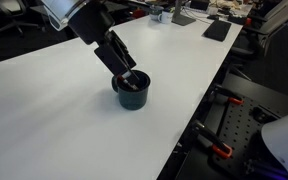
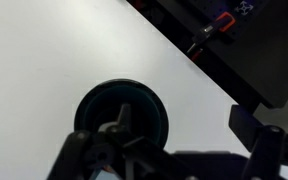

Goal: Remove the red marker from the dark green mug.

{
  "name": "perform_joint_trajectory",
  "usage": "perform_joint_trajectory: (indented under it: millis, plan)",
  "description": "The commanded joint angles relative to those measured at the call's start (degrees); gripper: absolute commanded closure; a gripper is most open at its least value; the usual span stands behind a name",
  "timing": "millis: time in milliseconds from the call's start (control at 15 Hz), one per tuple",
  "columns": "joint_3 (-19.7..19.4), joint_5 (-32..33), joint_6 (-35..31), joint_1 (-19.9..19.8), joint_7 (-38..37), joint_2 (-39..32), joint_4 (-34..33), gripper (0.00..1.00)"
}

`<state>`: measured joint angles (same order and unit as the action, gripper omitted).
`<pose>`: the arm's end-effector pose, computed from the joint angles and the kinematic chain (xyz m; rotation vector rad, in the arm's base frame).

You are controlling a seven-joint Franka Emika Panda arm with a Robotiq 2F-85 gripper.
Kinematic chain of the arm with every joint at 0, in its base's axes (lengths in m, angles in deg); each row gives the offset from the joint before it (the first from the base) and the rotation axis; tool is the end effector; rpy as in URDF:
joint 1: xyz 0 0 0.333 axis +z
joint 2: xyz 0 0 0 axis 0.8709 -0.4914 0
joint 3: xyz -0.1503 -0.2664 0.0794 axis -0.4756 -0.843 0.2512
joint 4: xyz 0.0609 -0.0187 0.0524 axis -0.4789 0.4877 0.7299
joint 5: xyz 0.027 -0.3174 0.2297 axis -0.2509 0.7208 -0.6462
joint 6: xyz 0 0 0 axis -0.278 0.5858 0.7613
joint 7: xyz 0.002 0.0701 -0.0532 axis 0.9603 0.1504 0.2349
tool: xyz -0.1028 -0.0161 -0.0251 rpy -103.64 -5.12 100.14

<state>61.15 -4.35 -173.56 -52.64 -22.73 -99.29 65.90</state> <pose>0.4919 0.1665 0.2178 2.6947 1.1515 -1.0177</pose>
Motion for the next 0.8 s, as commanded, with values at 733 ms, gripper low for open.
perform_joint_trajectory:
  millis: [733]
  plan:
    - [-1.8,1.0,-1.1,-1.4,1.7,-3.0,-1.7,0.0]
